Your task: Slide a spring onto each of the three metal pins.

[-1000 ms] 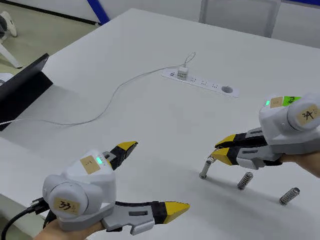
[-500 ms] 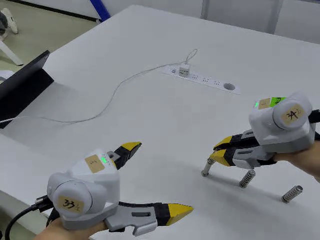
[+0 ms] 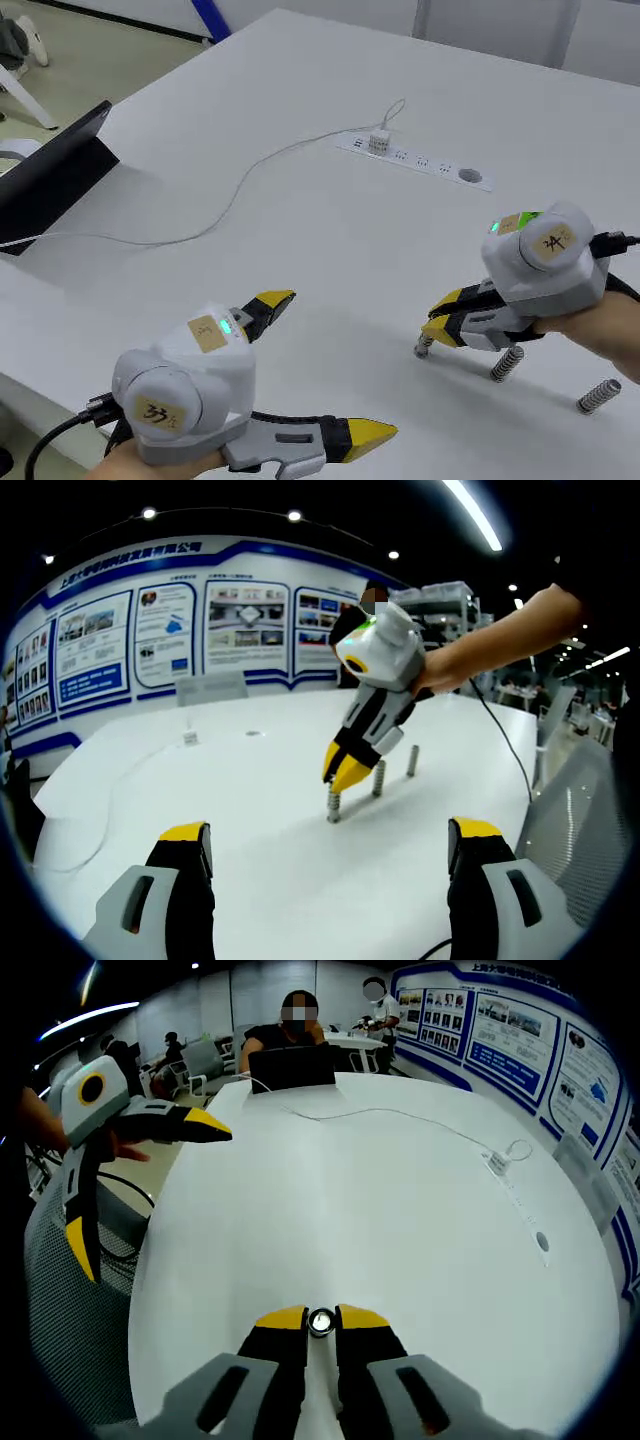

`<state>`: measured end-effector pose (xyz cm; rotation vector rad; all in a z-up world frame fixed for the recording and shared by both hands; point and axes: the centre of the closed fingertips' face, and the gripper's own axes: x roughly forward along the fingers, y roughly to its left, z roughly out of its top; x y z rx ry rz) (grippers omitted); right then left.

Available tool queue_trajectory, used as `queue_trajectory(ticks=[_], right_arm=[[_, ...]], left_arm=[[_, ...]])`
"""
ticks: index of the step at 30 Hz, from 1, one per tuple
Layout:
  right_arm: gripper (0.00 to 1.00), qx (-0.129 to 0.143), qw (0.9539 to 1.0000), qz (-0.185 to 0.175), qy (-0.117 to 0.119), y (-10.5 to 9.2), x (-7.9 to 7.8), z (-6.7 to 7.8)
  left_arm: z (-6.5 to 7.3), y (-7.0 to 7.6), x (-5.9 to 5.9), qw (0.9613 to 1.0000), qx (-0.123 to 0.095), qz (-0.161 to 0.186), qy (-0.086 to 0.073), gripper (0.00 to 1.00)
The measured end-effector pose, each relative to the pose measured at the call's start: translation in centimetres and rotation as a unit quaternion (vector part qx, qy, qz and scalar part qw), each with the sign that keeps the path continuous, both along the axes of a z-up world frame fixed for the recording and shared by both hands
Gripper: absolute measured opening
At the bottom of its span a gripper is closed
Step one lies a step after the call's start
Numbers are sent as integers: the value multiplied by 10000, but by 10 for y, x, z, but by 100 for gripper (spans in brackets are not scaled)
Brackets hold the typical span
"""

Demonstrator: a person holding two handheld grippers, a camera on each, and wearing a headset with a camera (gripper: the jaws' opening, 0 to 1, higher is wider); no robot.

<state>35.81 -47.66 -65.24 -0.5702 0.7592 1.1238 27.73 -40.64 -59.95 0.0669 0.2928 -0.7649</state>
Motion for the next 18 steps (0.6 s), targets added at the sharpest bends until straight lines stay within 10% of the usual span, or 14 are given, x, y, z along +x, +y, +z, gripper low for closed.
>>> queue_trajectory(ticks=[18], right_arm=[[11,61,9997,-164,161,2,3,-16]], left_arm=[[1,3,2,9999,-135,81,56,100]])
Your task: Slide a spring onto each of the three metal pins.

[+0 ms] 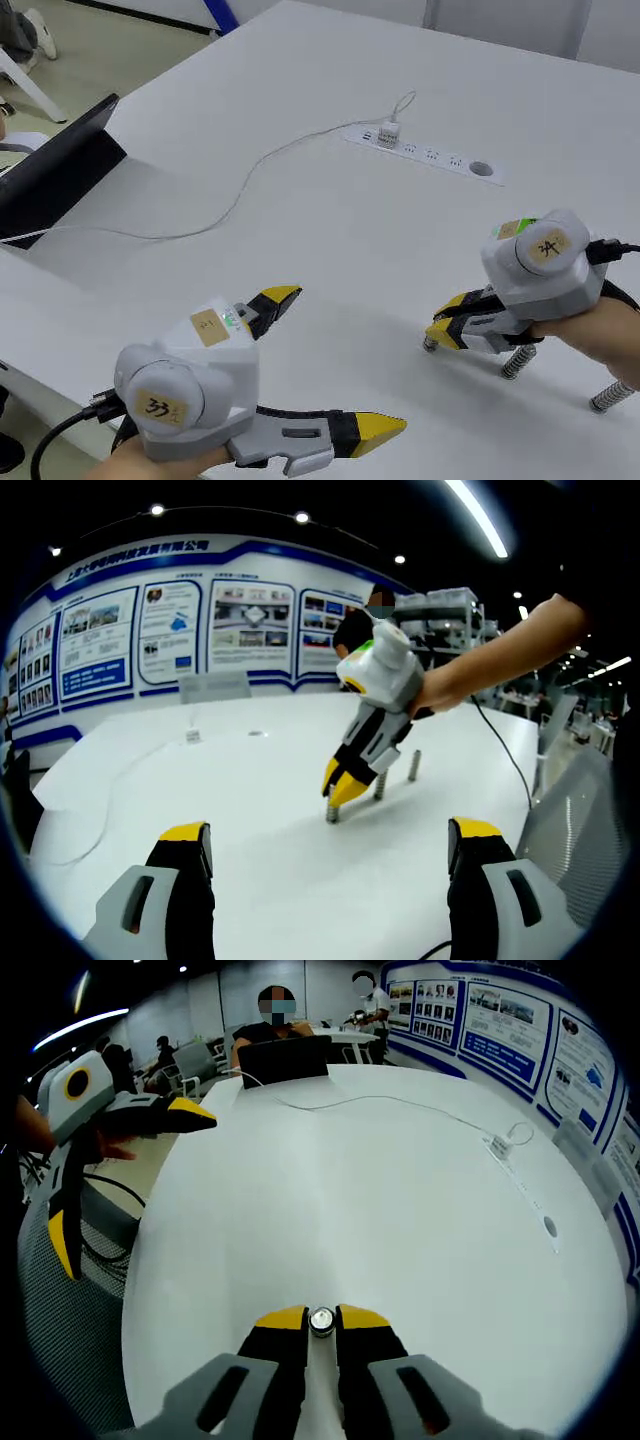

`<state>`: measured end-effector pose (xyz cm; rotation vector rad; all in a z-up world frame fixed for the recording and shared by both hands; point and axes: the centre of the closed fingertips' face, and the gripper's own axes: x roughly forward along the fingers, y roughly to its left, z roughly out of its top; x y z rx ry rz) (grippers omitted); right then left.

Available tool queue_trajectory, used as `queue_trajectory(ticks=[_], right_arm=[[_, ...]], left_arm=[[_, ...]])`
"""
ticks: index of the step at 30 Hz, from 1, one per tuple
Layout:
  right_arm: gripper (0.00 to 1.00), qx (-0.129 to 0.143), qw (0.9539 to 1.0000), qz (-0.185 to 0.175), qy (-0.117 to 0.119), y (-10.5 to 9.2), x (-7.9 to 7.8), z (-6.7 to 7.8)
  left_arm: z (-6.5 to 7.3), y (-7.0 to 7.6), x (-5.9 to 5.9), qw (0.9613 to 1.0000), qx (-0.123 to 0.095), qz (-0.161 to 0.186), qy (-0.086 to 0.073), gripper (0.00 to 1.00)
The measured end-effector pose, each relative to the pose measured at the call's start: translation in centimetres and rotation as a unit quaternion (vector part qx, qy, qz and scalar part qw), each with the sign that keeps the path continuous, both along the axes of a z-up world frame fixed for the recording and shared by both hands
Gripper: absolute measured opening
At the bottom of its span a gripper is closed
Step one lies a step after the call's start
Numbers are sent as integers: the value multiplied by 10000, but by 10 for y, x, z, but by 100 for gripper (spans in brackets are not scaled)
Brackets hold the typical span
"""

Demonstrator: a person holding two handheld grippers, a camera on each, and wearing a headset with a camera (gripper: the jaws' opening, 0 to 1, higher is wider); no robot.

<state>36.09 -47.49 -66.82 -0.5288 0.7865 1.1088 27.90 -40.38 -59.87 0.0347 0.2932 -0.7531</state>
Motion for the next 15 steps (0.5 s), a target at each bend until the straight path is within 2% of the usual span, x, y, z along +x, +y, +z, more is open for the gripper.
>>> queue_trajectory(ticks=[9,15], right_arm=[[12,16,10000,-43,34,-1,0,1],[17,169,9997,-182,4,-4,-1,10]], left_arm=[[-2,1,0,10000,33,11,29,100],[-2,0,-1,10000,29,-16,43,100]])
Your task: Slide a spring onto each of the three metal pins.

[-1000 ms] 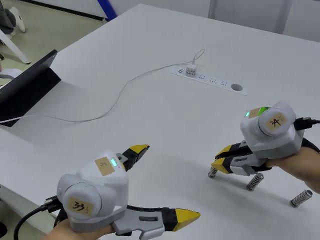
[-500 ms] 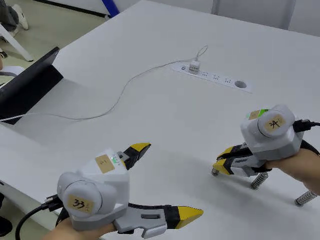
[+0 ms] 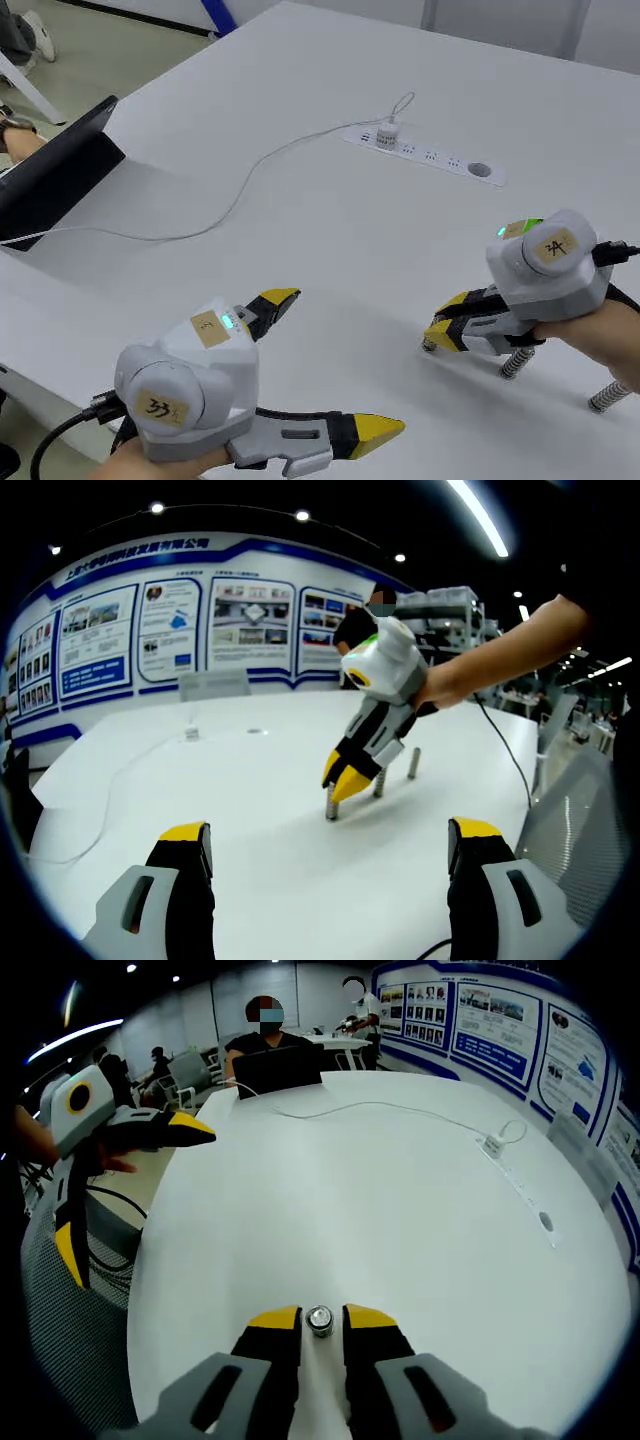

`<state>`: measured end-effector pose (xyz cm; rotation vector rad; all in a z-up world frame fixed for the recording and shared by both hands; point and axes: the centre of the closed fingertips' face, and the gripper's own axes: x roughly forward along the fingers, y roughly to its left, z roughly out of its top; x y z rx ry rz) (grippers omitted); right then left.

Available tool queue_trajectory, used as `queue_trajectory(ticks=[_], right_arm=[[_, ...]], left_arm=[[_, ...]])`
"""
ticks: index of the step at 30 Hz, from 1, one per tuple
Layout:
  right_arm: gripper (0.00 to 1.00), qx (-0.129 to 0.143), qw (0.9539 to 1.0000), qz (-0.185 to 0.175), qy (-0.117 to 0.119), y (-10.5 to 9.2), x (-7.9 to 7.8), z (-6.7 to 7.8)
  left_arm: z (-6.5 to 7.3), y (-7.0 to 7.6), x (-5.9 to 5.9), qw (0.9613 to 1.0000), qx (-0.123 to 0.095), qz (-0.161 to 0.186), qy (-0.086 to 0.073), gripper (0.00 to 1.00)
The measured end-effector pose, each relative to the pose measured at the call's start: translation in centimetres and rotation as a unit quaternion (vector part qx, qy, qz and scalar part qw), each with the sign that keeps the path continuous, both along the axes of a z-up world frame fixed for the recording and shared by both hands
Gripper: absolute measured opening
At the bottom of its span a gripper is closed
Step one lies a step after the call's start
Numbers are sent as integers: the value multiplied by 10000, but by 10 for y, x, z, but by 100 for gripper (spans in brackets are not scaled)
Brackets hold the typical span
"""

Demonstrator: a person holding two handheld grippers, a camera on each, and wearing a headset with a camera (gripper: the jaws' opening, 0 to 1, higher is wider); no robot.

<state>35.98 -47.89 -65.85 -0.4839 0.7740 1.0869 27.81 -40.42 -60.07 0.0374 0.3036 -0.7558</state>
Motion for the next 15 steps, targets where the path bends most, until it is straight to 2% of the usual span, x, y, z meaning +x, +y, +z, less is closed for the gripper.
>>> queue_trajectory(ticks=[4,6,7,8,15], right_arm=[[19,68,9999,-84,-120,-4,1,7],[20,141,9996,-120,-203,-6,1,13],[21,212,9994,-134,-235,-6,0,17],[21,393,9987,-116,-301,-4,-1,24],[26,747,9950,-135,-654,-13,-11,50]], left_arm=[[0,-1,-1,10000,-10,-31,10,100],[6,-5,-2,9996,-274,-65,11,100],[6,-4,-1,9997,-243,-60,-4,100],[5,-4,-2,9998,-188,-64,-1,100],[5,-6,-2,9998,-173,-96,-4,100]])
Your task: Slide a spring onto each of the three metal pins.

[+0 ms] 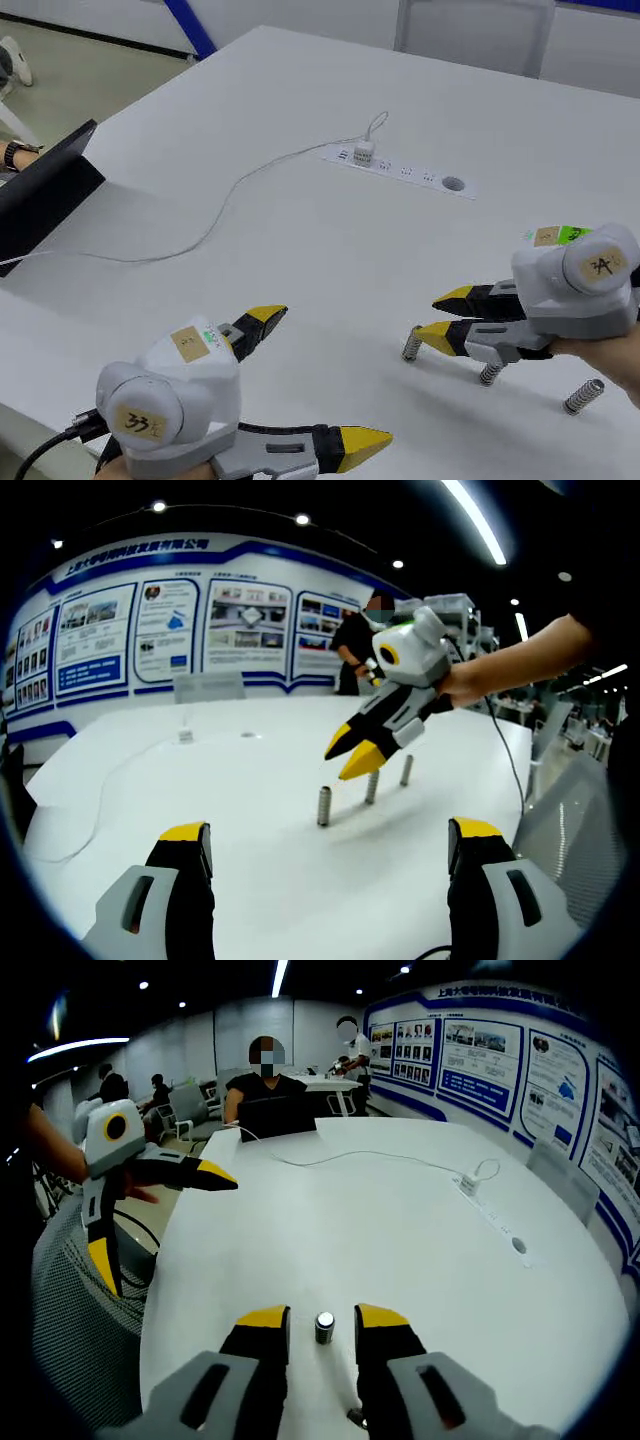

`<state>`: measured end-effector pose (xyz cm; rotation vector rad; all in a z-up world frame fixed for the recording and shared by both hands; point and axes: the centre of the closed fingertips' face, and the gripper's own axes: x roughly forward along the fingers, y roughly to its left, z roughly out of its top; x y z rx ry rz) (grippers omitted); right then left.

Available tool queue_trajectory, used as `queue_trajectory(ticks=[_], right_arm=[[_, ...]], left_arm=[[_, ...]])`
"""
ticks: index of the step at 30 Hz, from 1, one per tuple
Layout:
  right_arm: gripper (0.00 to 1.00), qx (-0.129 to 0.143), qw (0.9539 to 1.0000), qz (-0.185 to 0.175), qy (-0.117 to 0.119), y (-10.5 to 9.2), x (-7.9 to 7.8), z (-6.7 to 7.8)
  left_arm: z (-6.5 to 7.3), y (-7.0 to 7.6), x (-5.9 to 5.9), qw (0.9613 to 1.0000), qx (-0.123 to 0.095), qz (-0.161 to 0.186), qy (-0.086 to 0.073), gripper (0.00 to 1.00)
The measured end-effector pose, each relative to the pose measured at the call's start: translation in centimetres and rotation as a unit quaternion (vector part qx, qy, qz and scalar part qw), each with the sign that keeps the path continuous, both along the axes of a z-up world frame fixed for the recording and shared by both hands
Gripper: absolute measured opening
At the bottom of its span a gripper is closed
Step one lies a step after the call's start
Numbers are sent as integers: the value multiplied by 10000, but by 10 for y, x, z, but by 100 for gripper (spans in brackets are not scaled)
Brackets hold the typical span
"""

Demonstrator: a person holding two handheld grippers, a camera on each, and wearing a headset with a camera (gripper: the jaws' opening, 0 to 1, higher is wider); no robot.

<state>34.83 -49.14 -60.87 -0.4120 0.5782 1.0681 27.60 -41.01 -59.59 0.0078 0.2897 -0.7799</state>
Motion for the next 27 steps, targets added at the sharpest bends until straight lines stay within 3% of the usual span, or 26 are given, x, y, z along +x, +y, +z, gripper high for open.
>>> queue_trajectory(ticks=[4,8,10,17,22,25,27], right_arm=[[28,128,9996,-150,-204,-10,-4,13],[33,367,9969,-542,-442,-26,-5,26],[38,453,9951,-682,-556,-34,-8,31],[46,574,9902,-1126,-599,-63,-21,38],[55,711,9806,-1671,-735,-98,-28,42],[69,1123,9691,-2089,-679,-116,-35,48],[76,1127,9653,-2248,-711,-127,-39,48]], left_arm=[[1,-1,-1,10000,60,-16,-32,100],[2,-4,-3,9998,133,-112,-73,100],[4,-7,-4,9998,45,-168,-33,100],[15,-12,-3,9997,-17,-170,-166,100],[19,-16,-6,9994,51,-231,-259,100],[21,-18,-7,9993,86,-244,-282,100],[21,-18,-7,9994,45,-241,-251,100]])
